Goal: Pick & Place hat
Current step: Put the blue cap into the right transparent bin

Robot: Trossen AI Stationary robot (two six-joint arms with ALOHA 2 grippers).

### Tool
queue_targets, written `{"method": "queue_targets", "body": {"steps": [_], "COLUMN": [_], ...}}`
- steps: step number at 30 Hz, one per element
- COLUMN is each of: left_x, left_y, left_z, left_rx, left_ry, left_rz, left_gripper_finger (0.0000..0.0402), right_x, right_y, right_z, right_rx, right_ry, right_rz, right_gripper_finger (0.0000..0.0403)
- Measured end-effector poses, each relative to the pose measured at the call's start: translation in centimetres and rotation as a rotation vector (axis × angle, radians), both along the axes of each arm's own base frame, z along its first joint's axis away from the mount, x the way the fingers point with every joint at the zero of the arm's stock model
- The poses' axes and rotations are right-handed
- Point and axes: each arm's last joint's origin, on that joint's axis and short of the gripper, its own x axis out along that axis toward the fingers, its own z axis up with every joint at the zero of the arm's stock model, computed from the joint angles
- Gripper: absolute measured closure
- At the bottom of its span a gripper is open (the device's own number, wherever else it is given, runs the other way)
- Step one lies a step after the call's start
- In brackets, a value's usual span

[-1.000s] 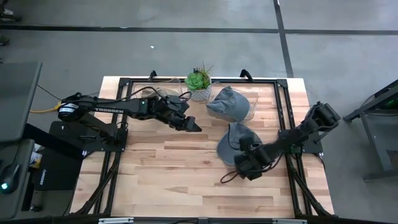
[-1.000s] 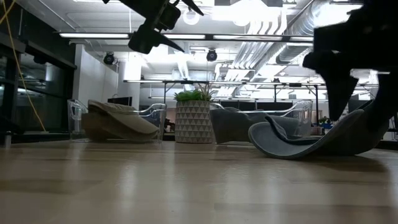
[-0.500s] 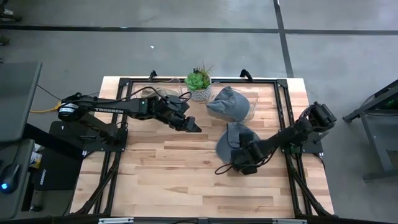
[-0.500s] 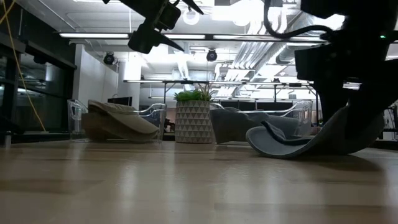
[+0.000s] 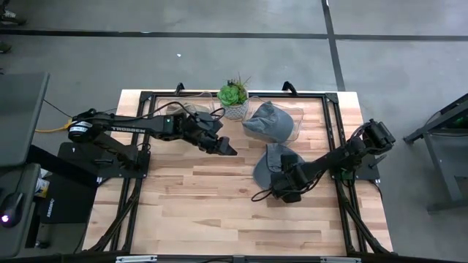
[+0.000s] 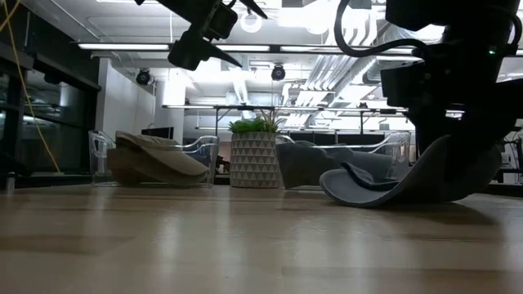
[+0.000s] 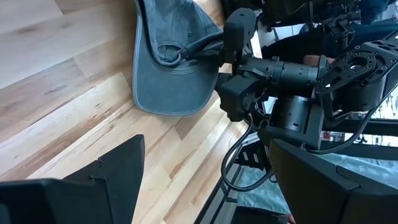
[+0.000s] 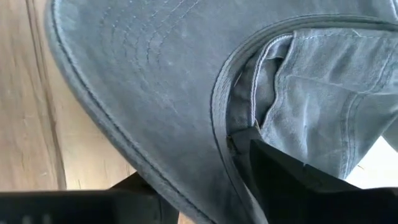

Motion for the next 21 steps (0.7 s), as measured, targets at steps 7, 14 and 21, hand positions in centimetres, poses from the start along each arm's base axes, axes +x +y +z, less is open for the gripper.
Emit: {"method": "queue_targets", "body": {"steps": [7, 14, 21], "left_x": [0.0, 0.0, 0.0], "left_y": [0.0, -0.1, -0.1], "left_z": [0.0, 0.0, 0.0], "left_rx": [0.002, -0.002, 0.002], "left_ry": [-0.001, -0.003, -0.004], "left_rz": [-0.006, -0.020, -0.030], "left_gripper_finger": [0.0099, 0.0099, 0.0099], "right_x": [0.0, 0.0, -1.0], "right_y": [-0.1, -1.7, -2.7], "right_z": [0.0, -0.8, -2.5], "right_rx": [-0.034, 0.024, 0.094], "right_ry": [-0.012, 0.016, 0.065], "right_rz": [0.003, -0.112, -0.183], "right_gripper_finger": [0.0176, 0.0156, 0.0155]}}
